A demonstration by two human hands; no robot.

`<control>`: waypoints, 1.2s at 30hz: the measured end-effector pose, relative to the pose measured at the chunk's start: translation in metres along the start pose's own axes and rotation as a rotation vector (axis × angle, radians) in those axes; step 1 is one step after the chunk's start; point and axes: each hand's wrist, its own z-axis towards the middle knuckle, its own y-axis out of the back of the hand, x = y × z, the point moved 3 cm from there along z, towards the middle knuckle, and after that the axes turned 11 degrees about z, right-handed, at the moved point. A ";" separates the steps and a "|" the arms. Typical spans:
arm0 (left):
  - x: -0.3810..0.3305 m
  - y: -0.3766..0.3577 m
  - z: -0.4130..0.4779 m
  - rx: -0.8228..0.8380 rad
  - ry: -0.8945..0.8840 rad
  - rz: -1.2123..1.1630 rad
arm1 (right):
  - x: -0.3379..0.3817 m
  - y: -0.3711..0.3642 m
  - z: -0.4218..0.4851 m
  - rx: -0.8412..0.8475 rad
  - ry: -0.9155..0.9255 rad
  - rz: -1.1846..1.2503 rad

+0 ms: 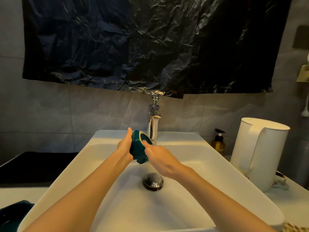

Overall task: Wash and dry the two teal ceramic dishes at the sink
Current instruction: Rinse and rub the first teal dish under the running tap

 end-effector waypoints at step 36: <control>-0.002 -0.030 -0.035 0.266 -0.287 0.622 | -0.001 0.103 0.081 -0.306 0.179 -0.136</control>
